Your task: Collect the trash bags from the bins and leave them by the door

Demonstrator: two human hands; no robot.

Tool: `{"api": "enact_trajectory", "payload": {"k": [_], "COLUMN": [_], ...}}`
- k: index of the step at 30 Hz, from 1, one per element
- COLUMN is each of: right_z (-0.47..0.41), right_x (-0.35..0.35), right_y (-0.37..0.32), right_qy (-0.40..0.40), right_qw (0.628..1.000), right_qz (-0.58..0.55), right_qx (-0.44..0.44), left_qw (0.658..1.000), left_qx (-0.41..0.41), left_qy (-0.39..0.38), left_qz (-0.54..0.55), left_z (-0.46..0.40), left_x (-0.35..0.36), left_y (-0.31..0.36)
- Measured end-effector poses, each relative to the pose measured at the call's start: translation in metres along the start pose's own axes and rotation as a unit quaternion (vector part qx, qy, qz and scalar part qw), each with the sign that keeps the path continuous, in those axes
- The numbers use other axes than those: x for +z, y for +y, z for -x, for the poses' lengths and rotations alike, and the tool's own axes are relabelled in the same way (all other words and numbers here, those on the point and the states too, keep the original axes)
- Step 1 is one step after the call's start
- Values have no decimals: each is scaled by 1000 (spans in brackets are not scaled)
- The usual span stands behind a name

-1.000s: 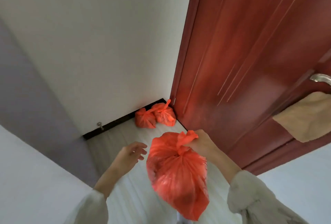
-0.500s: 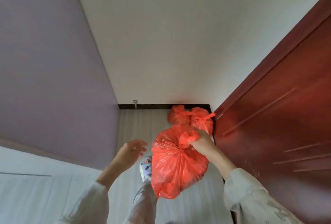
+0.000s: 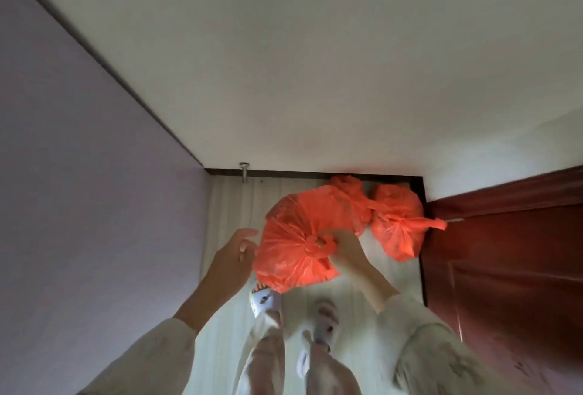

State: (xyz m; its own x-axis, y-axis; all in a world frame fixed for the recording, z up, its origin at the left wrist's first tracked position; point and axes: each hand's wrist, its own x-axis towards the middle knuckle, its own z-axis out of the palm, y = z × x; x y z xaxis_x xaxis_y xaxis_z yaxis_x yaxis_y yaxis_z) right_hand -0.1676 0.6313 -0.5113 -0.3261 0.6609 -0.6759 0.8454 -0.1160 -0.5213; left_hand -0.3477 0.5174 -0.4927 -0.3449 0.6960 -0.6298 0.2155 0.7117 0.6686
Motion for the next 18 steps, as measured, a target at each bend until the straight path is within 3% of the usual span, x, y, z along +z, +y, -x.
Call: {"api": "enact_trajectory", "payload": {"k": [3, 7, 12, 18], "right_z": [-87, -170, -239, -244], "right_x": [25, 45, 69, 73], "right_y": [19, 43, 77, 82], "right_qy": [-48, -41, -31, -32], "right_qw": [998, 996, 981, 947], "right_qz": [46, 80, -138, -282], "right_qx": [-1, 27, 131, 153], "left_qw": [1000, 998, 994, 989], "left_qx": [-20, -68, -100, -127], "left_qy": [12, 6, -13, 23], "left_qz": [-12, 2, 37, 68], "left_z": [-53, -107, -159, -174], "left_x": [11, 45, 88, 88], "left_y": [-26, -63, -76, -81]}}
